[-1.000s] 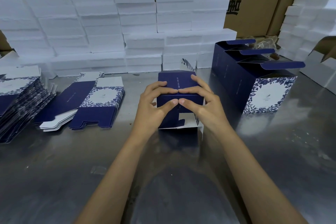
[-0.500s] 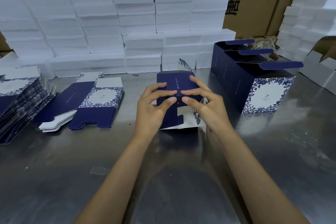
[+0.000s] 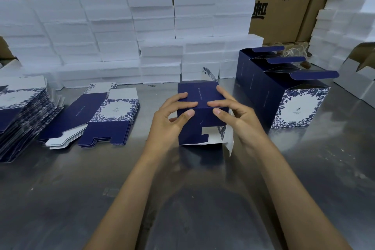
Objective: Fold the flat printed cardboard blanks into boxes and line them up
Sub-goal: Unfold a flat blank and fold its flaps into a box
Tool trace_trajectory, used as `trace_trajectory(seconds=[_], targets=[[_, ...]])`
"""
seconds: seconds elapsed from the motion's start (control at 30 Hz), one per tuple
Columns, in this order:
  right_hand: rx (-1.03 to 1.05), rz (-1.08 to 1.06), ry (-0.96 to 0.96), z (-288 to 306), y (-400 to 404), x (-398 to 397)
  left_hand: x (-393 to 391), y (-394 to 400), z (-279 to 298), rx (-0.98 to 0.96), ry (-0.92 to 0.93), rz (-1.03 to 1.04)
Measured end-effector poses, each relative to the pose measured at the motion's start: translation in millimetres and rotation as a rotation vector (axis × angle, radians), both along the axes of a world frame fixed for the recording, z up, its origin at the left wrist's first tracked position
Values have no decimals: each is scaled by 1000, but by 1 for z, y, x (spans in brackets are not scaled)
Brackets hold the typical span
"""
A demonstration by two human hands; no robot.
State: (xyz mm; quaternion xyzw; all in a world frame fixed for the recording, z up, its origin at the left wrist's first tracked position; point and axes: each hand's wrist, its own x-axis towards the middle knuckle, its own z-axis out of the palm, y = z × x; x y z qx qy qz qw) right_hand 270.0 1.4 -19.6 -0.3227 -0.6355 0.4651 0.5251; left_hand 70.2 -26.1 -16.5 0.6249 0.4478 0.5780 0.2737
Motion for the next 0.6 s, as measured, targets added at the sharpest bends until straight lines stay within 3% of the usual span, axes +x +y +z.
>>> trace_trajectory(seconds=[0.2, 0.3, 0.47, 0.6], targets=[[17, -128, 0, -1, -2, -5, 5, 0, -5, 24, 21, 79], [-27, -122, 1, -1, -2, -4, 13, -2, -9, 218, 334, 260], [-65, -108, 36, -1, -3, -1, 19, -2, -16, 230, 828, 133], [-206, -105, 150, -1, 6, 7, 14, 1, -20, 262, 821, 223]])
